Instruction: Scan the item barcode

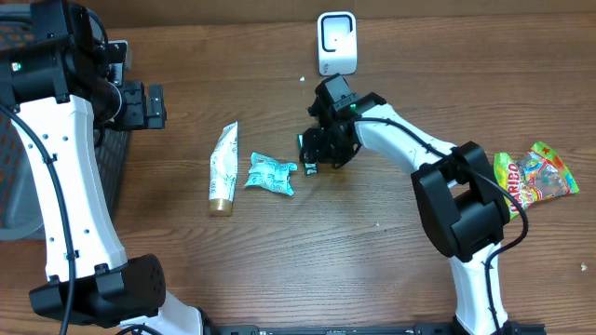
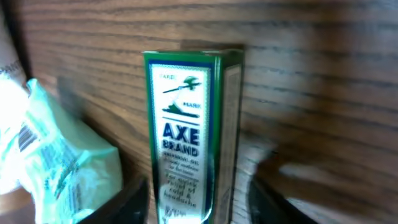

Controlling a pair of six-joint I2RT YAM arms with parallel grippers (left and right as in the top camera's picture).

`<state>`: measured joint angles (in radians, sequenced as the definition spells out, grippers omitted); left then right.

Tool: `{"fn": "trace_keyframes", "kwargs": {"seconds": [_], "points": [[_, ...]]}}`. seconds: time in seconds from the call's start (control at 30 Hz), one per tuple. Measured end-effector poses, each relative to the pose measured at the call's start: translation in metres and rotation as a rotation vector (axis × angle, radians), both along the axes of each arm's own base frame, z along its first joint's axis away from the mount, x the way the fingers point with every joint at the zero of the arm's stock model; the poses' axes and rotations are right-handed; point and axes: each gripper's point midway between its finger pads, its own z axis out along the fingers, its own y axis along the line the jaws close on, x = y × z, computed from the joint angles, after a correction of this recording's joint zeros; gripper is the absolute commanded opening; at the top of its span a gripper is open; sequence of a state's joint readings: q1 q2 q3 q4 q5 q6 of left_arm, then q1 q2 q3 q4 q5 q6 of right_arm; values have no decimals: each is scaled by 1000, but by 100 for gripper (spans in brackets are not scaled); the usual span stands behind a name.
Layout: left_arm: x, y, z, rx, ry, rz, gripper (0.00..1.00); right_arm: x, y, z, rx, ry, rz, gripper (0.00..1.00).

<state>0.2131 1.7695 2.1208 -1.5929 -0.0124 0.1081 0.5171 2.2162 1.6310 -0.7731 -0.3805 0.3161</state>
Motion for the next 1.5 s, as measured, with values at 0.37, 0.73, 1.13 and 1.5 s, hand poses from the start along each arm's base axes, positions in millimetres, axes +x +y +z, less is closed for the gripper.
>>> {"fn": "trace_keyframes", "kwargs": {"seconds": [0.37, 0.73, 1.13, 1.5], "points": [[0, 0, 0, 0, 0, 0, 100, 0, 1, 0, 2, 4, 4, 22], [0, 0, 0, 0, 0, 0, 100, 12, -44, 8, -456, -174, -12, 31], [0, 0, 0, 0, 0, 0, 100, -17, -24, 11, -955, -512, 177, 59], [0, 0, 0, 0, 0, 0, 100, -16, -34, 11, -1027, -534, 148, 62]]}}
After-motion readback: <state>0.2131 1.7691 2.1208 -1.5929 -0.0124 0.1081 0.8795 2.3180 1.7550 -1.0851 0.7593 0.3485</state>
